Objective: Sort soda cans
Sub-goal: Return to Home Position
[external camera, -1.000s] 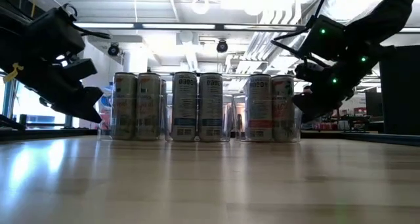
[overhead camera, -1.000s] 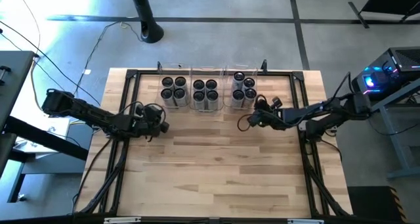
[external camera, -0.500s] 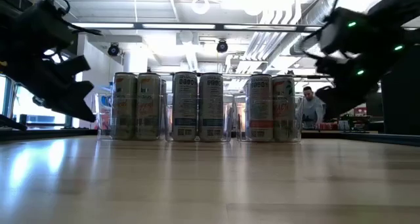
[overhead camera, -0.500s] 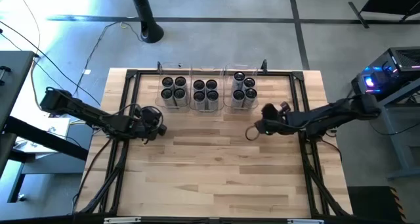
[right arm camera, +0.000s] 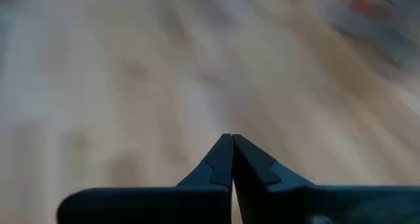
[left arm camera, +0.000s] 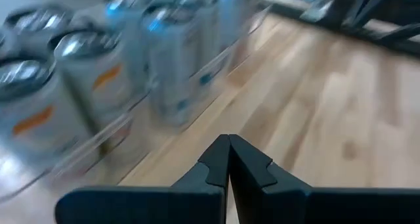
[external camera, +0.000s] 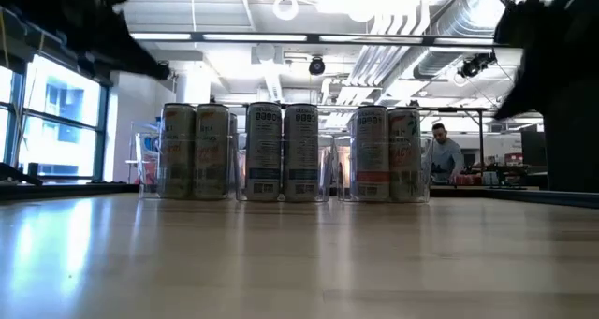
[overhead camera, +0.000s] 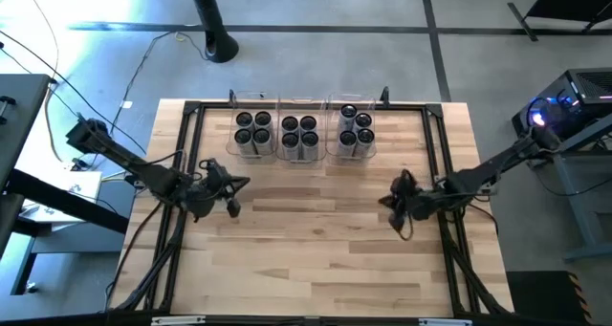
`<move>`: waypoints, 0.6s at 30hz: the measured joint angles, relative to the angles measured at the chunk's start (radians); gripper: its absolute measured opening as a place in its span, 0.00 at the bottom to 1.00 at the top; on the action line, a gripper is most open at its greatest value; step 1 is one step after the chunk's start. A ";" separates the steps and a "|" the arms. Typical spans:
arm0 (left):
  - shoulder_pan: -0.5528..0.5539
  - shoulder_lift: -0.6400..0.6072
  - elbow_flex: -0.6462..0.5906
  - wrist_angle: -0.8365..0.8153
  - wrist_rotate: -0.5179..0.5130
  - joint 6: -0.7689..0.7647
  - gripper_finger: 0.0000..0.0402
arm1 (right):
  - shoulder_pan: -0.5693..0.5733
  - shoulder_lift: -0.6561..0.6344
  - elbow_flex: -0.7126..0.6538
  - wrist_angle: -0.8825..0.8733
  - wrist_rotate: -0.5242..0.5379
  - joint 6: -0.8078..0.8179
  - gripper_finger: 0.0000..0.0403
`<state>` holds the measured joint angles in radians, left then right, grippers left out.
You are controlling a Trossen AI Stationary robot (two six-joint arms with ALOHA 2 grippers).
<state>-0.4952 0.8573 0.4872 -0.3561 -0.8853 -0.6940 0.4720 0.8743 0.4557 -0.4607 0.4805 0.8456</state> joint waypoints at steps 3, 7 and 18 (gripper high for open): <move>-0.049 0.000 0.003 0.091 -0.038 0.069 0.00 | 0.045 -0.017 0.000 0.223 -0.038 -0.217 0.00; -0.062 -0.028 0.003 0.170 -0.040 0.145 0.00 | 0.055 -0.070 0.000 0.489 -0.111 -0.583 0.00; 0.024 -0.460 -0.013 0.076 0.020 0.406 0.00 | -0.113 -0.568 -0.007 0.307 -0.177 -0.723 0.00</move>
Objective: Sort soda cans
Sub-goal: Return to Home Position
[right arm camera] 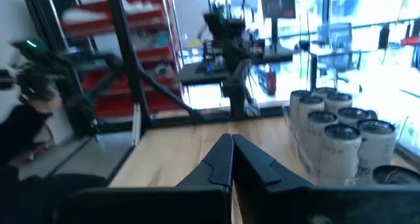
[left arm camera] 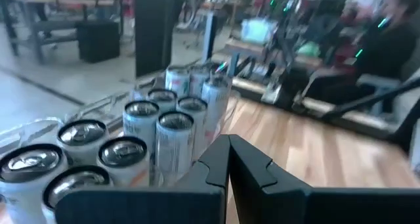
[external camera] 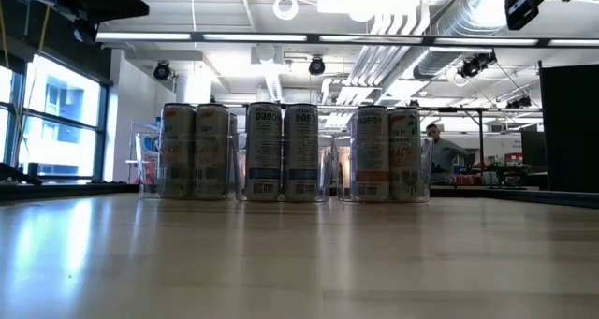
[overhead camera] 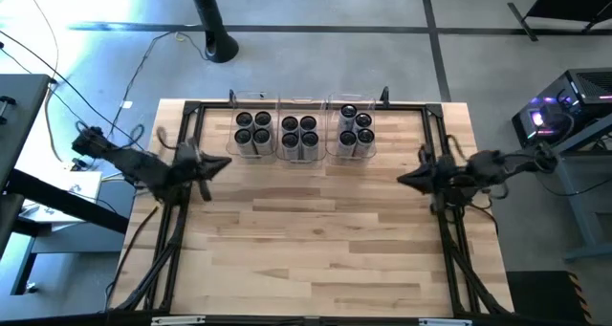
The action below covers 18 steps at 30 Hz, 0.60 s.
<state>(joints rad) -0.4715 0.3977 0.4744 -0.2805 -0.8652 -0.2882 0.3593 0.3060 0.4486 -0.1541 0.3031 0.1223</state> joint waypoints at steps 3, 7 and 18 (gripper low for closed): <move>0.039 -0.133 -0.043 0.005 0.065 0.037 0.00 | -0.025 -0.107 -0.028 -0.042 -0.026 -0.008 0.00; 0.097 -0.290 -0.133 0.030 0.137 0.045 0.00 | -0.041 -0.237 -0.090 -0.076 -0.028 0.000 0.00; 0.343 -0.368 -0.237 0.055 0.359 0.101 0.00 | -0.080 -0.304 -0.138 -0.132 -0.034 0.032 0.00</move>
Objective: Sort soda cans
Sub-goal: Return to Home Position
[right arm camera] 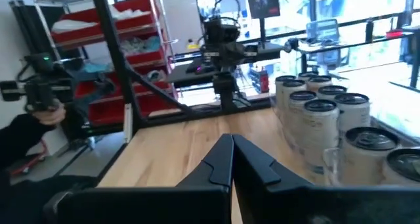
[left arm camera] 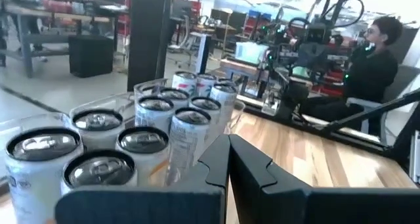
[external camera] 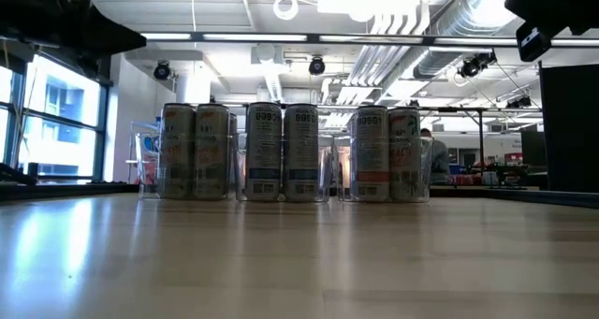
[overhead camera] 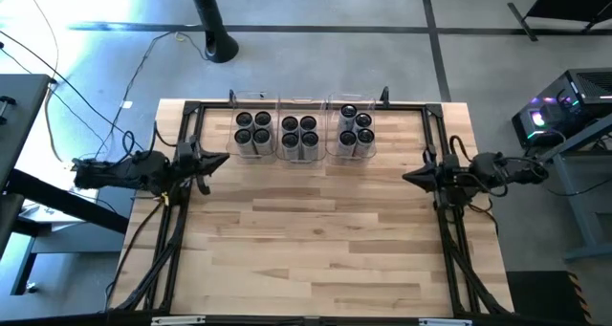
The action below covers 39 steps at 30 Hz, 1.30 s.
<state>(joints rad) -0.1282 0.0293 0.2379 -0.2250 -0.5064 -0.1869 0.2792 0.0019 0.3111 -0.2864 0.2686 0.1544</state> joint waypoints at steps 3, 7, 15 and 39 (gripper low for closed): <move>0.073 0.009 0.000 0.014 0.084 0.013 0.00 | -0.008 0.001 0.000 -0.030 -0.029 0.039 0.00; 0.161 0.008 -0.070 0.129 0.237 0.032 0.00 | -0.011 0.000 0.000 -0.048 -0.086 0.074 0.00; 0.228 0.006 -0.224 0.258 0.322 0.033 0.00 | -0.011 0.000 -0.049 0.024 -0.109 0.091 0.00; 0.219 0.005 -0.224 0.246 0.393 0.111 0.00 | -0.253 0.001 -0.301 0.381 -0.255 -0.020 0.00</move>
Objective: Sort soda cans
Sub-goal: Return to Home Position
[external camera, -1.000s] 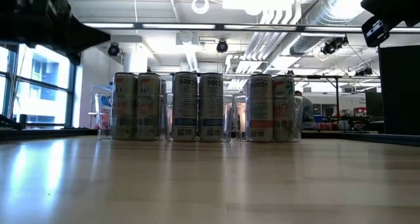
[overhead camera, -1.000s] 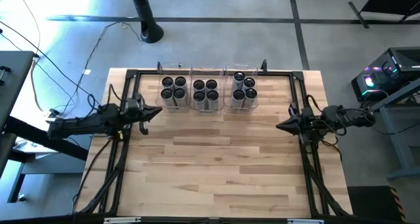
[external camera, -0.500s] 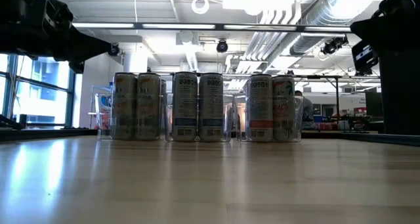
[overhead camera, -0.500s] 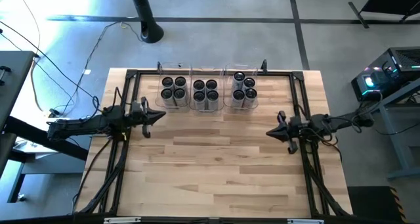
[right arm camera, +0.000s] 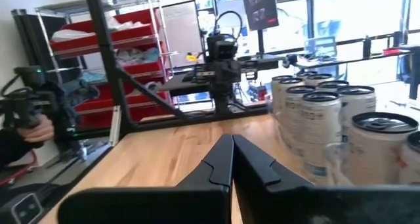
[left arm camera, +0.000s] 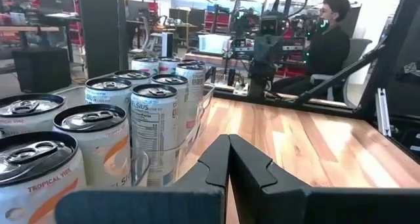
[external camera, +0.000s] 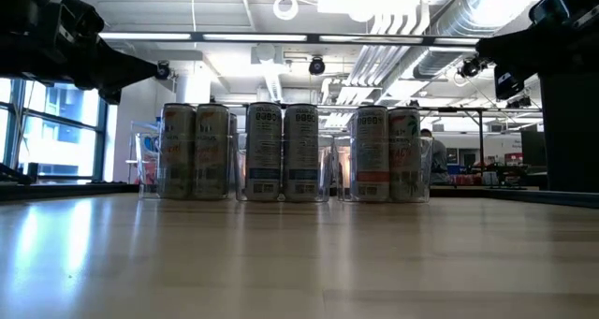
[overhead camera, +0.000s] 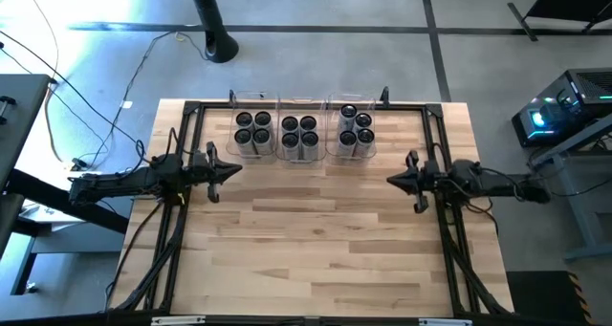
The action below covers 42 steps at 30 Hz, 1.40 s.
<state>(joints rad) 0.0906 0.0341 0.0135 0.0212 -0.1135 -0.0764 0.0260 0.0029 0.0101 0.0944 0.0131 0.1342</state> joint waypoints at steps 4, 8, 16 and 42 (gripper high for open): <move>0.001 0.000 0.000 -0.002 0.059 0.002 0.00 | -0.067 0.000 0.000 0.000 -0.087 0.016 0.00; 0.000 0.000 -0.001 -0.012 0.147 0.036 0.00 | -0.072 0.002 0.000 -0.030 -0.118 0.019 0.00; 0.001 0.013 -0.001 -0.015 0.127 -0.054 0.00 | -0.072 0.018 0.000 -0.080 0.006 0.182 0.00; 0.000 0.013 -0.001 -0.015 0.124 0.052 0.00 | -0.072 0.018 0.001 -0.083 0.002 0.119 0.00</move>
<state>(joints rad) 0.0906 0.0475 0.0124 0.0059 0.0101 -0.0242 -0.0456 0.0208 0.0109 0.0110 0.0154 0.2535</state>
